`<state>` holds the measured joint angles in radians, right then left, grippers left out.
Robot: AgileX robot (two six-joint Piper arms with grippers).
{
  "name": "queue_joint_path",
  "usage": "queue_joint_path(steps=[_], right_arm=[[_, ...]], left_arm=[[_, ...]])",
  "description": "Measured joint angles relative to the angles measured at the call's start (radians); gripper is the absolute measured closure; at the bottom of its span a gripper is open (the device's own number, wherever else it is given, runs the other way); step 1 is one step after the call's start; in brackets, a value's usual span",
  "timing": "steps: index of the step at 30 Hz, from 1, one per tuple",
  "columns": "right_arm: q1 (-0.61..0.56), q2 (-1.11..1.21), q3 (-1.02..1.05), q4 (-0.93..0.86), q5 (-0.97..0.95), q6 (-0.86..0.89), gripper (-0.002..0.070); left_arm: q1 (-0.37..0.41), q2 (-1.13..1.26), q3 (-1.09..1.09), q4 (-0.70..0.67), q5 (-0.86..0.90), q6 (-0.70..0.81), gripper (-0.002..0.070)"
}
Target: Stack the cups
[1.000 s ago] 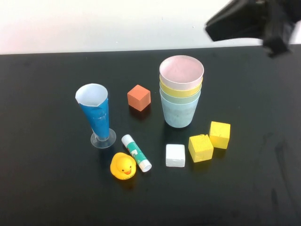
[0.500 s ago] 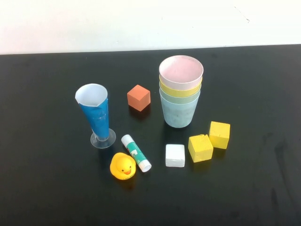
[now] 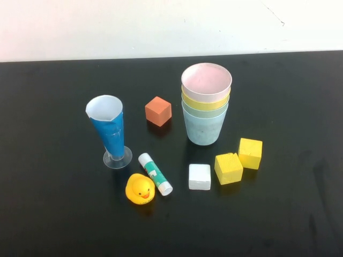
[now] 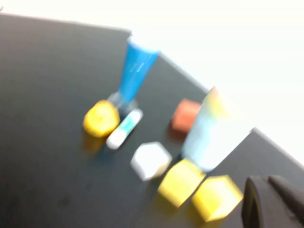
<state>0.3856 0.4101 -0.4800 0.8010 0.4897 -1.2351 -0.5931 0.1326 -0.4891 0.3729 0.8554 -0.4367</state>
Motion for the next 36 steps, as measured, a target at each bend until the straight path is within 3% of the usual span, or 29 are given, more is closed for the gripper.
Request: queue_joint_path(steps=[5, 14, 17, 21, 23, 25, 28, 32, 36], right_arm=[[0.0, -0.004, 0.117, -0.009, -0.054, 0.01, 0.0678], [0.0, -0.004, 0.269, 0.051, -0.347, 0.038, 0.0678], [0.0, -0.028, 0.308, 0.041, -0.36, 0.148, 0.0678], [-0.018, -0.125, 0.347, -0.307, -0.349, 0.597, 0.0678], [-0.055, -0.178, 0.355, -0.525, -0.289, 0.883, 0.0678], [-0.113, -0.23, 0.359, -0.704, -0.206, 1.059, 0.0678], [-0.224, -0.292, 0.373, -0.822, -0.159, 1.135, 0.0678], [-0.354, -0.385, 0.43, -0.849, -0.208, 1.106, 0.0678], [-0.401, -0.417, 0.499, -0.846, -0.27, 1.096, 0.0678]], left_arm=[[0.0, 0.0, 0.0, 0.0, 0.0, 0.0, 0.0676], [0.0, 0.0, 0.0, -0.003, 0.0, -0.002, 0.0676], [0.0, 0.0, 0.0, -0.003, 0.0, -0.002, 0.0676], [0.0, -0.002, 0.0, -0.003, 0.0, -0.002, 0.0676], [0.0, -0.002, 0.0, -0.003, 0.0, -0.002, 0.0676], [0.0, -0.002, 0.0, -0.003, 0.0, -0.002, 0.0676], [0.0, -0.002, 0.0, -0.003, 0.0, -0.002, 0.0676], [0.0, -0.002, 0.0, -0.003, 0.0, -0.002, 0.0676], [0.0, -0.002, 0.0, -0.003, 0.0, -0.002, 0.0676]])
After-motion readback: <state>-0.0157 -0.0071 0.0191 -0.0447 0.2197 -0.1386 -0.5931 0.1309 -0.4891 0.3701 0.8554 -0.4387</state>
